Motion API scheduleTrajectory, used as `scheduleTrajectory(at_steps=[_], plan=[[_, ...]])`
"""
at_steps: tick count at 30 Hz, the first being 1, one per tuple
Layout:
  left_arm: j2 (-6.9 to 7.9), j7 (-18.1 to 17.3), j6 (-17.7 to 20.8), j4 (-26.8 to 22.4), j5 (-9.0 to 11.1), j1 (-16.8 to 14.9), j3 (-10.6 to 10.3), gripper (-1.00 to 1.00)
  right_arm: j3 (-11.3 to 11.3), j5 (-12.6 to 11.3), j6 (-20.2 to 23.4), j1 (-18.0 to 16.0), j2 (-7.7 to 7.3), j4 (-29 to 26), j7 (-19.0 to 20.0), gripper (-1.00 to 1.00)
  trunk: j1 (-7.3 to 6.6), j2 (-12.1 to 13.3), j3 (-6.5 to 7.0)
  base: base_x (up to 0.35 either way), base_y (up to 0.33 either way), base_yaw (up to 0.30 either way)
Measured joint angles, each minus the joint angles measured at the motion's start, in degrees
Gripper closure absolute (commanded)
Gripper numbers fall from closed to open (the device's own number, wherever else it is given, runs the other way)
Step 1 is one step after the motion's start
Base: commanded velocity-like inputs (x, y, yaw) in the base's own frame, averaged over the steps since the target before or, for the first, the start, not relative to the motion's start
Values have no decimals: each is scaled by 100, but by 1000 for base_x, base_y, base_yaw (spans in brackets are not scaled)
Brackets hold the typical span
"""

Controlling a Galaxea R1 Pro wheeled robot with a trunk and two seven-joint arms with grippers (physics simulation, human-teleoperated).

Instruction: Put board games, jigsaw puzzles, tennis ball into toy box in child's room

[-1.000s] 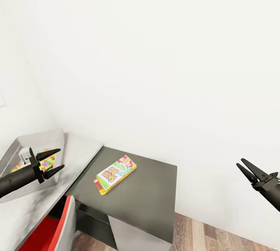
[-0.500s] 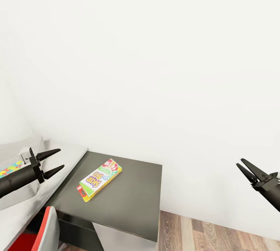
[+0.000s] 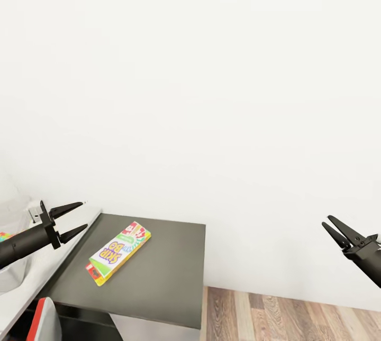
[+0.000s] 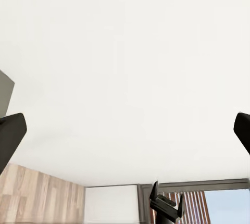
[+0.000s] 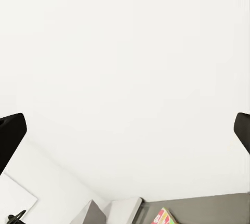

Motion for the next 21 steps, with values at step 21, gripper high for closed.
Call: scheduleTrajectory(at_steps=[21], plan=[[0, -4, 0, -1, 0, 2, 0, -100, 1, 11, -1, -1, 1, -8, -13, -100, 0, 0, 122, 57, 28, -193]])
